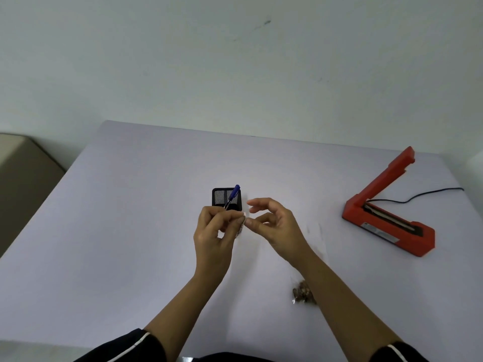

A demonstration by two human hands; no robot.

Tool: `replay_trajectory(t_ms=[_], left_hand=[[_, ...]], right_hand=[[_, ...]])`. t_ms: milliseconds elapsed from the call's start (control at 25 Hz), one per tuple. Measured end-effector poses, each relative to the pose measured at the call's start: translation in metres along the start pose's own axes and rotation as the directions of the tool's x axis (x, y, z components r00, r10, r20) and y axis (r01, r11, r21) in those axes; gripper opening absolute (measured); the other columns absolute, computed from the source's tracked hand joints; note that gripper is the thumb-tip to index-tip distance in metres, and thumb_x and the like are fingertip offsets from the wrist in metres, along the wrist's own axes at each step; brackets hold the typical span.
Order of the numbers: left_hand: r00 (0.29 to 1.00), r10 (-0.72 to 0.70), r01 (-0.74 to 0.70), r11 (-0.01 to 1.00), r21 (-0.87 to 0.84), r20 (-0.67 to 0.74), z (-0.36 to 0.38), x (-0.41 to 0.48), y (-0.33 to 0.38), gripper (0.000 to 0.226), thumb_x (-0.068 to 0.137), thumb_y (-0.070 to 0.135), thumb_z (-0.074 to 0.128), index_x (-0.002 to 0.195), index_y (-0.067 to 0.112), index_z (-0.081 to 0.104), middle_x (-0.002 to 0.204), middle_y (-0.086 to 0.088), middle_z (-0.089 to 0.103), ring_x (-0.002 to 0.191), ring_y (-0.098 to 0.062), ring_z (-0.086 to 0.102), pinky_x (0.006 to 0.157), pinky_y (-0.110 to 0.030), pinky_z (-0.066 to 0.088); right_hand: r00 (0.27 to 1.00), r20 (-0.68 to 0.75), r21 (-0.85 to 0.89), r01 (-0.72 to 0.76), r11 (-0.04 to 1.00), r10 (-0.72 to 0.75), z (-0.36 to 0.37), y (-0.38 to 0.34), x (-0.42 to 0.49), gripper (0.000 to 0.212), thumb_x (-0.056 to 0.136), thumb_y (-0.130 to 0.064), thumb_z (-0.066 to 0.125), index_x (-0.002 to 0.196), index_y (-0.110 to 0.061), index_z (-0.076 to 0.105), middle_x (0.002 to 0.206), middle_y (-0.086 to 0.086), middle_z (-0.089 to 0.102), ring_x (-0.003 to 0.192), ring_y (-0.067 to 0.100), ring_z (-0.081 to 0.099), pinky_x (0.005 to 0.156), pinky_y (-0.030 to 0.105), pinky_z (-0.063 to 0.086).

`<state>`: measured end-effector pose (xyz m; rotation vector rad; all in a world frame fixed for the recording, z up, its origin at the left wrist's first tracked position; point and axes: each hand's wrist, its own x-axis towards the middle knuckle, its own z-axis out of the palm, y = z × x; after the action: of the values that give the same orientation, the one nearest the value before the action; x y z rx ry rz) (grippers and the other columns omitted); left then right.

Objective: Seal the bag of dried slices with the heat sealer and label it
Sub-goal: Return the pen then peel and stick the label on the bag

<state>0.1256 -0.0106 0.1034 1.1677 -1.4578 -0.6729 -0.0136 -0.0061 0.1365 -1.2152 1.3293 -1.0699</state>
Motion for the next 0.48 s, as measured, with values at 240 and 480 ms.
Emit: replay_trajectory(t_ms=[240, 480], left_hand=[[0.999, 0.054, -0.054, 0.998, 0.024, -0.006, 0.0025, -0.0007, -0.0003, 0.009, 0.078, 0.004, 0.066, 0.085, 0.003, 0.071, 0.086, -0.004, 0.051, 0.078, 0.006, 0.053, 0.062, -0.003, 0.042], [0.998, 0.061, -0.061, 0.998, 0.02, -0.015, 0.0037, 0.0008, 0.0, 0.009, 0.078, 0.002, 0.066, 0.085, 0.003, 0.071, 0.087, 0.01, 0.047, 0.077, 0.006, 0.053, 0.062, -0.004, 0.042]], right_hand=[[0.988, -0.005, -0.095, 0.152, 0.984, -0.153, -0.003, 0.0035, 0.0029, 0.021, 0.075, -0.021, 0.074, 0.092, -0.033, 0.069, 0.089, -0.017, 0.059, 0.073, 0.007, 0.059, 0.068, 0.017, 0.048], [0.986, -0.029, -0.11, 0.16, 0.981, -0.164, -0.0051, 0.009, 0.0078, 0.016, 0.074, -0.019, 0.076, 0.079, -0.033, 0.071, 0.085, -0.021, 0.06, 0.078, 0.012, 0.061, 0.073, 0.027, 0.05]])
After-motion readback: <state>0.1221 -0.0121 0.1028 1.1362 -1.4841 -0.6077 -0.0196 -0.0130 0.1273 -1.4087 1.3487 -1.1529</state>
